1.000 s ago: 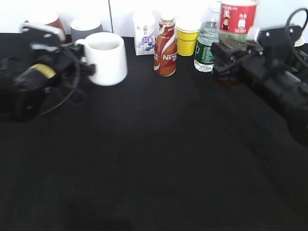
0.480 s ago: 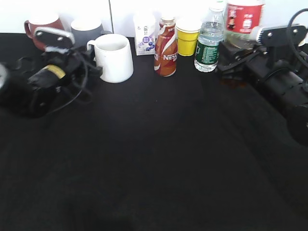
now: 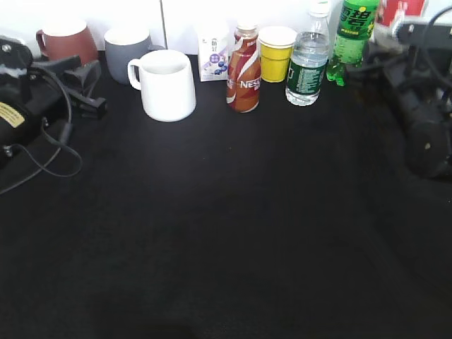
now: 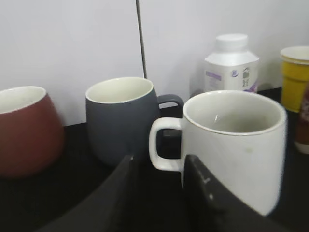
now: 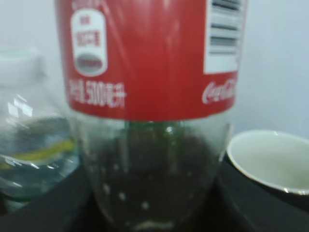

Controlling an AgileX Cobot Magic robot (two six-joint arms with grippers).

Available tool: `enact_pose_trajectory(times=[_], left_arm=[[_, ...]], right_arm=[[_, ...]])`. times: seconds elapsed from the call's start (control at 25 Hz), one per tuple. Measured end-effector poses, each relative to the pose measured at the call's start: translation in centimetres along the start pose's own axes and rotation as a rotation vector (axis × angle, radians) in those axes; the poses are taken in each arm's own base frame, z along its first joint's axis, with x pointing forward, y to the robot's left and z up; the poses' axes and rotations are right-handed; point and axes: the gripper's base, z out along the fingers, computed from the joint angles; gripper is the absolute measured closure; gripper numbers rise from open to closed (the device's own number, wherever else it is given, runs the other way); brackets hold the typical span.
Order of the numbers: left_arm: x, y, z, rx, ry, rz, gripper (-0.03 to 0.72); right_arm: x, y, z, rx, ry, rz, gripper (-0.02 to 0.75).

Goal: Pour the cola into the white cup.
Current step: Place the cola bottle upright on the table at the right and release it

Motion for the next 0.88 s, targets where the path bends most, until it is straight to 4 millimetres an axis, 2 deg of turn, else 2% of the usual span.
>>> enact_pose_trajectory(times=[0.08,0.24,0.4,0.68,0.88], left_arm=[[-0.1,-0.2,0.0,0.017,-0.004,0.009,0.437],[-0.1,-0.3,0.0,0.029,-0.005,0.016,0.437],[-0.1,-0.3,0.0,0.029,-0.006,0.016,0.437],[-0.1,-0.3,0.0,0.029,-0.007,0.016,0.437],[-0.3,-0.3,0.0,0.029,-0.022,0.016,0.437]], right_arm=[[1.4,-0.3,1.0,0.005,0.017,-0.012,0.377],[4.1,0.5,3.3,-0.006,0.027,-0.020,0.377],[5.8,1.0,4.8,-0.008,0.025,-0.013,0.377],[6.0,1.0,4.9,-0.008,0.014,-0.011,0.377],[6.4,1.1,3.9,-0.047,0.006,-0.038,0.377]])
